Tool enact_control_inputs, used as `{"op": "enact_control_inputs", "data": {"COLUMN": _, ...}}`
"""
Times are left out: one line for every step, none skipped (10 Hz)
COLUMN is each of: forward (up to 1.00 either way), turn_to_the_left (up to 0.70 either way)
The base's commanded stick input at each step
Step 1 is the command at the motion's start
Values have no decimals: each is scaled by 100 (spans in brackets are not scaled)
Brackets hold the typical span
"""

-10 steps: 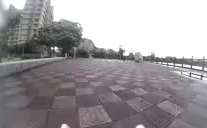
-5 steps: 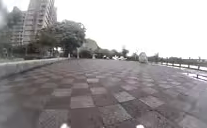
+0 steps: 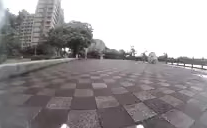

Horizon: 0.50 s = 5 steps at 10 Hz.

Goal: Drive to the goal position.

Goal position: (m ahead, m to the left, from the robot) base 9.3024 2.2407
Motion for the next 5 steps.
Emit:
{"op": "enact_control_inputs", "data": {"forward": 85, "turn_to_the_left": 1}}
{"op": "enact_control_inputs", "data": {"forward": 85, "turn_to_the_left": 1}}
{"op": "enact_control_inputs", "data": {"forward": 85, "turn_to_the_left": 1}}
{"op": "enact_control_inputs", "data": {"forward": 85, "turn_to_the_left": 1}}
{"op": "enact_control_inputs", "data": {"forward": 85, "turn_to_the_left": 1}}
